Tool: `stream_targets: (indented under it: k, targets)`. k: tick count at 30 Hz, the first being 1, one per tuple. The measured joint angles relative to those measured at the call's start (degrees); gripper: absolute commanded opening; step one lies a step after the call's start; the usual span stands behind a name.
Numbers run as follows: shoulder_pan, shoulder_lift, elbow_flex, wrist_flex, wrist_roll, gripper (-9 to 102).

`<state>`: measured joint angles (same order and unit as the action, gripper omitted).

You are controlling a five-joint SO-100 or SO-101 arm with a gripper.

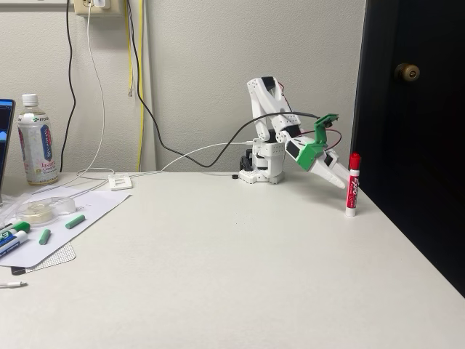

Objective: Pick up the red marker.

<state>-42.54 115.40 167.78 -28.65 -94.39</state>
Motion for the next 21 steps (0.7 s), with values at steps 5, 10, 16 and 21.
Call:
stream_targets:
  k: [5, 10, 16, 21]
  targets:
    - [-0.5, -4.9, -0.6, -3.9, 0.9, 31]
    - [-0.5, -6.3, -1.5, -5.0, 1.3, 31]
    - [-0.5, -6.3, -1.7, -5.4, 1.4, 31]
    - [-0.5, -7.2, -3.6, -5.4, 1.8, 31]
